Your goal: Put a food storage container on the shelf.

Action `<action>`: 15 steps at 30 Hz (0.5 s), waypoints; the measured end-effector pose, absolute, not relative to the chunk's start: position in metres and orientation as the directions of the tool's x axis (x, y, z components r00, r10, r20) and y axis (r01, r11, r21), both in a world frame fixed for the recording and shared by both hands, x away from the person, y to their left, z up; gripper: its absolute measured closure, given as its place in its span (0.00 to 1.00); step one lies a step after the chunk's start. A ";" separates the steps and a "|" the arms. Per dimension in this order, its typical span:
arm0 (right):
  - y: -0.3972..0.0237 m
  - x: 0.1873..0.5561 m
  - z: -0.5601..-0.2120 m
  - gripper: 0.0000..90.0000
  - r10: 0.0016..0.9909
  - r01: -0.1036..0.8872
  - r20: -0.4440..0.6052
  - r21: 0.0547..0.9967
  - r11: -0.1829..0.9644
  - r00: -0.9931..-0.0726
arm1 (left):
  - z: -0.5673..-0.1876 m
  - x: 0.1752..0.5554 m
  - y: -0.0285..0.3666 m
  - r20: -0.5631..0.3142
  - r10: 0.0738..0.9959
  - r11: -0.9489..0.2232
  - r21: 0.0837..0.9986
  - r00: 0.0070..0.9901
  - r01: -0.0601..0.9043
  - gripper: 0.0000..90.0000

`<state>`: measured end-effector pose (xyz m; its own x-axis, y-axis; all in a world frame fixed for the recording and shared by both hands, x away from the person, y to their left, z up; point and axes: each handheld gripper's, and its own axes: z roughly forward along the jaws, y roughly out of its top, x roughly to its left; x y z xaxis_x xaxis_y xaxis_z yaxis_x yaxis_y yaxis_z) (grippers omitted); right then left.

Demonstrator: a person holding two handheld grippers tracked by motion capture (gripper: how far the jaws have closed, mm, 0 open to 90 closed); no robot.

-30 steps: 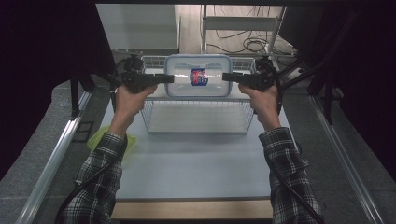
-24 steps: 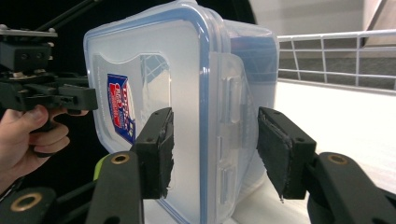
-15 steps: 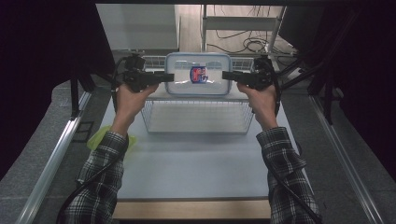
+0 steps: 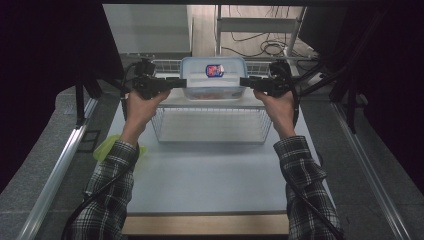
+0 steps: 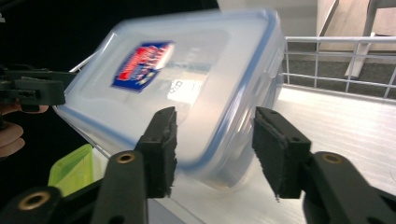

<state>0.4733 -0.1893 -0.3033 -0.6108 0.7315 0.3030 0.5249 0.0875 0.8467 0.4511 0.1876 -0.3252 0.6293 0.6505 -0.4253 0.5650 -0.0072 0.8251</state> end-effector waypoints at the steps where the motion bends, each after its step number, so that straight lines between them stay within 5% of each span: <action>1: -0.189 0.473 -0.303 0.60 0.731 0.525 0.303 0.847 0.088 -0.611 | -0.324 0.451 0.188 -0.427 0.650 -0.007 0.824 0.629 0.566 0.57; 15: -0.188 0.468 -0.303 0.65 0.730 0.520 0.310 0.851 0.073 -0.609 | -0.320 0.449 0.187 -0.376 0.695 -0.030 0.837 0.613 0.547 0.60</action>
<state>0.4683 -0.1884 -0.3033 -0.6092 0.7300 0.3098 0.5203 0.0730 0.8509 0.4485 0.1875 -0.3203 0.6134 0.6945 -0.3761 0.5471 -0.0301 0.8366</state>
